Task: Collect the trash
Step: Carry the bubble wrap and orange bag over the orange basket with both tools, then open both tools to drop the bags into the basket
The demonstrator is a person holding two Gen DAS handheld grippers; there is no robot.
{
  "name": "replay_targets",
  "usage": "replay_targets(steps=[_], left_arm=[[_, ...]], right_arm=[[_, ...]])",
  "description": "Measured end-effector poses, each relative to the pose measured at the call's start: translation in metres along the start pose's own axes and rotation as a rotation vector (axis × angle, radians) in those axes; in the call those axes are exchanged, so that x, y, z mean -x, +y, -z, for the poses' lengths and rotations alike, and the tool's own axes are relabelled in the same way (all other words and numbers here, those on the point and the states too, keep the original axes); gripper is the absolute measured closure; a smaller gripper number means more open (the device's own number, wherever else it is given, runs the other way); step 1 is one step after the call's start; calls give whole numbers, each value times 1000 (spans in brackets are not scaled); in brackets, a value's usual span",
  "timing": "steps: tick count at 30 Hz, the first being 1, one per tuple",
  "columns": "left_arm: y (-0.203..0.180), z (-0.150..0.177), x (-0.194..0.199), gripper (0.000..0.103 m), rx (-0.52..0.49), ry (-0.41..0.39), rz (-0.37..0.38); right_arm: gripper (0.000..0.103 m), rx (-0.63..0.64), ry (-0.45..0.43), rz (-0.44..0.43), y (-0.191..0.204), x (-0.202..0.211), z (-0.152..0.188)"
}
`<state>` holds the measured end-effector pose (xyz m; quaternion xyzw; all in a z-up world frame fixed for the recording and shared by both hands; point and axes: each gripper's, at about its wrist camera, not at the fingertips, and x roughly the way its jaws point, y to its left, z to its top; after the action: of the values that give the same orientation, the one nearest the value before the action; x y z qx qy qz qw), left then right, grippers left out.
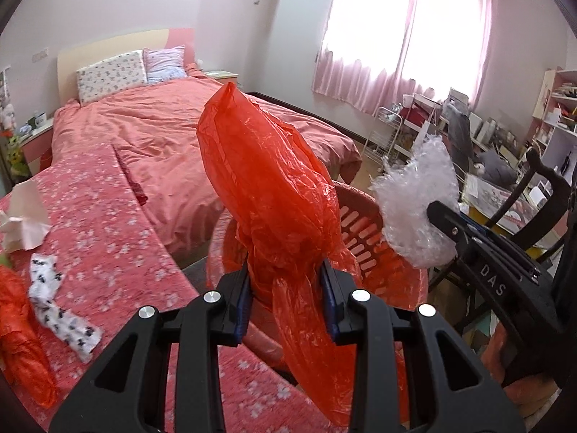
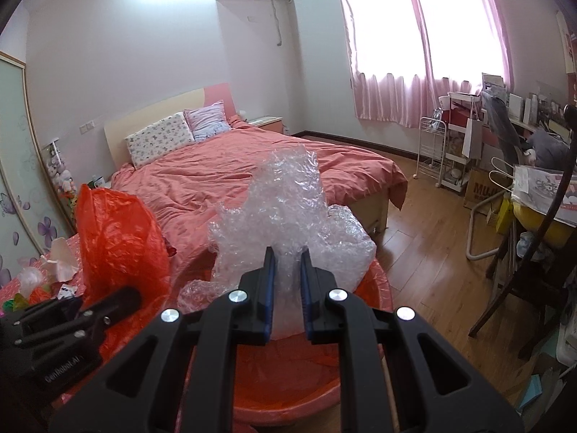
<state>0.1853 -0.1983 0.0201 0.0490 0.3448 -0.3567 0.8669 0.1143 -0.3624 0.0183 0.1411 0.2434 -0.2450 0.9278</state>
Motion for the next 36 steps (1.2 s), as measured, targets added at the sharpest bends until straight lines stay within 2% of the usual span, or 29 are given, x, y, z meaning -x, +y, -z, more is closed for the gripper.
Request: replay_targets(steps=[5, 7, 11, 14, 16, 22, 26, 32, 36], left_arm=[[-1, -2, -16, 68, 12, 38, 3], [1, -1, -20, 66, 16, 51, -3], [4, 0, -24, 54, 23, 72, -14], [5, 4, -25, 43, 30, 79, -33], [7, 5, -25, 39, 36, 85, -39], [20, 7, -18, 39, 79, 88, -85], [30, 9, -2, 38, 97, 67, -124], [48, 17, 37, 38, 108, 19, -193], [69, 24, 69, 38, 150, -3, -243]], right_arm=[[88, -26, 19, -7, -4, -14, -2], [85, -39, 33, -19, -5, -20, -1], [81, -62, 62, -32, -8, -32, 0], [75, -67, 74, -31, -9, -36, 3], [68, -67, 76, -23, -9, -37, 5], [55, -35, 59, 1, -6, -31, 7], [50, -13, 45, 11, -1, -23, 7], [47, 15, 39, -5, 13, -6, 7], [46, 43, 41, -31, 32, 7, 10]])
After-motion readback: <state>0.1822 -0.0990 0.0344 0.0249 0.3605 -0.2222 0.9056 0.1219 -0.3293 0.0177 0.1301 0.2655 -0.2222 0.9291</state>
